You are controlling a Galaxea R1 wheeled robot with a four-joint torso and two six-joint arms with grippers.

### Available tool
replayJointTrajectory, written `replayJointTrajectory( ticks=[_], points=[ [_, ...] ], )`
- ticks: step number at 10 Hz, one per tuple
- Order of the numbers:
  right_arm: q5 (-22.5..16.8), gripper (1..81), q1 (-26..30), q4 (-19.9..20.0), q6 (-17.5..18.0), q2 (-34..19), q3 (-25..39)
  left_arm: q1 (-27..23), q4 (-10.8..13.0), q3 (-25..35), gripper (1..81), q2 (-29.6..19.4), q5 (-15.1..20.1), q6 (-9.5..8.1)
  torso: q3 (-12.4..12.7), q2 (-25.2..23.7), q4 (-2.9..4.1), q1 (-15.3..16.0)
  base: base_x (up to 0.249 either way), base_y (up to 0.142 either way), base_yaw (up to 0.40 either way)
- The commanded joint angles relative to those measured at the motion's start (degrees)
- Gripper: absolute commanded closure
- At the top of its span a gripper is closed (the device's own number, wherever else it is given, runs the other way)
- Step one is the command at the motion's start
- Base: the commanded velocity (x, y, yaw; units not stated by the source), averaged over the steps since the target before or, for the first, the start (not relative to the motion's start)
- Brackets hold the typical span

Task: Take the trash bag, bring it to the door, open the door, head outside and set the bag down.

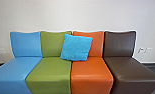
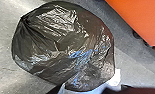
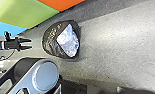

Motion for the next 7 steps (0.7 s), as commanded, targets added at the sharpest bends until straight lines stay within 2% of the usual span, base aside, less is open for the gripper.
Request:
replayJointTrajectory(
  ticks=[1,4,5,7],
  points=[
    [-2.54,1.0,4.55,1.2,0.38,-3.91,2.08,-8.18,-1.55,0.51,1.0,-1.12,3.18,-0.29,-5.24,-5.57,0.0,3.58,0.0,0.0,0.0],
    [-2.54,1.0,4.55,1.28,0.38,-4.09,1.99,-8.18,-1.72,-2.21,1.0,0.55,3.26,-0.29,-10.71,-11.39,0.0,7.27,0.0,0.0,0.0],
    [-2.54,1.0,4.55,1.28,0.38,-4.09,1.81,-8.27,-1.72,-2.66,1.0,0.47,3.26,-0.29,-7.04,-13.21,0.0,8.41,0.0,0.0,0.0],
    [-2.54,1.0,4.9,1.37,0.73,-4.61,2.08,-9.06,-1.81,-2.83,1.0,0.3,3.26,-0.29,-9.49,-16.51,0.0,10.55,0.0,0.0,0.0]
  ],
)
